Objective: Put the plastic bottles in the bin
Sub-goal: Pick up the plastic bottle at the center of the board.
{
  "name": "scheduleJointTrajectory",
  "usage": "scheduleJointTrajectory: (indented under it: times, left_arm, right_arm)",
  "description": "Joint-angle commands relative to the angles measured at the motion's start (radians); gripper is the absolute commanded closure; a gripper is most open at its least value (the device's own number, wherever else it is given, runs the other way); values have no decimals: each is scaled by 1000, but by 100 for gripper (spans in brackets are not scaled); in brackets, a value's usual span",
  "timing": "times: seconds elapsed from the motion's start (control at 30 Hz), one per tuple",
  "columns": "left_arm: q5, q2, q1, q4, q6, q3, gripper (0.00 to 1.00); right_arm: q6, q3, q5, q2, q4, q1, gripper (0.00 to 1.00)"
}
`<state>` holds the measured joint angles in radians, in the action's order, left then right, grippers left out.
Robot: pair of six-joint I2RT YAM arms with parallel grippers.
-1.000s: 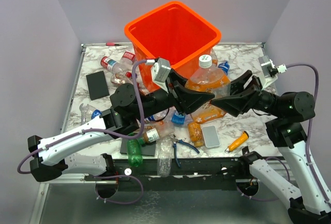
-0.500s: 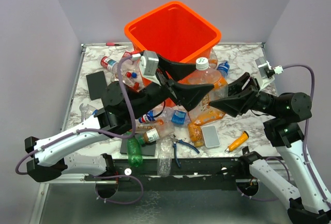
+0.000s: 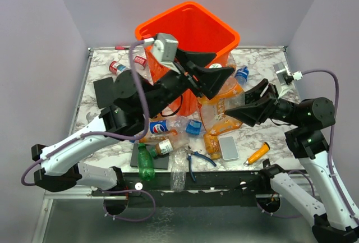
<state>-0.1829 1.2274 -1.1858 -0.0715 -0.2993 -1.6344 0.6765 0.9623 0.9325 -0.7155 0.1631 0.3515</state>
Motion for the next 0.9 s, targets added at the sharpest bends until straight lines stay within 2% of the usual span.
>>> scheduleJointTrajectory:
  times: [0.0, 0.1, 0.13, 0.27, 0.43, 0.53, 0.57, 0.63, 0.67, 0.8, 0.87]
  left_arm:
    - [51, 50, 10, 156, -23, -44, 25]
    - [52, 58, 14, 182, -28, -51, 24]
    - [50, 57, 15, 182, -29, -48, 27]
    - [56, 54, 19, 183, -31, -43, 53]
    - [42, 44, 22, 173, -26, -35, 68]
    - [26, 29, 23, 154, -14, -22, 89]
    - [17, 24, 24, 146, -8, -20, 99]
    - [-11, 15, 24, 128, 7, -13, 100]
    - [-28, 10, 25, 122, 21, -12, 100]
    - [-140, 10, 25, 99, 121, -41, 100]
    - [-208, 20, 27, 91, 198, -78, 100]
  right_arm:
    - [-24, 25, 13, -5, -23, 0, 67]
    - [-26, 35, 15, -8, -25, 0, 67]
    - [-26, 36, 15, -9, -26, 0, 67]
    - [-31, 34, 13, -5, -33, -1, 67]
    - [-29, 24, 10, 2, -36, 0, 67]
    - [-40, 26, 11, 5, -53, 0, 64]
    - [-42, 27, 11, 5, -63, 0, 55]
    - [-45, 37, 14, 4, -85, 0, 28]
    - [-53, 47, 9, 4, -106, 0, 19]
    - [-138, 135, -67, 13, -283, 0, 1]
    - [-188, 196, -102, 21, -372, 0, 0]
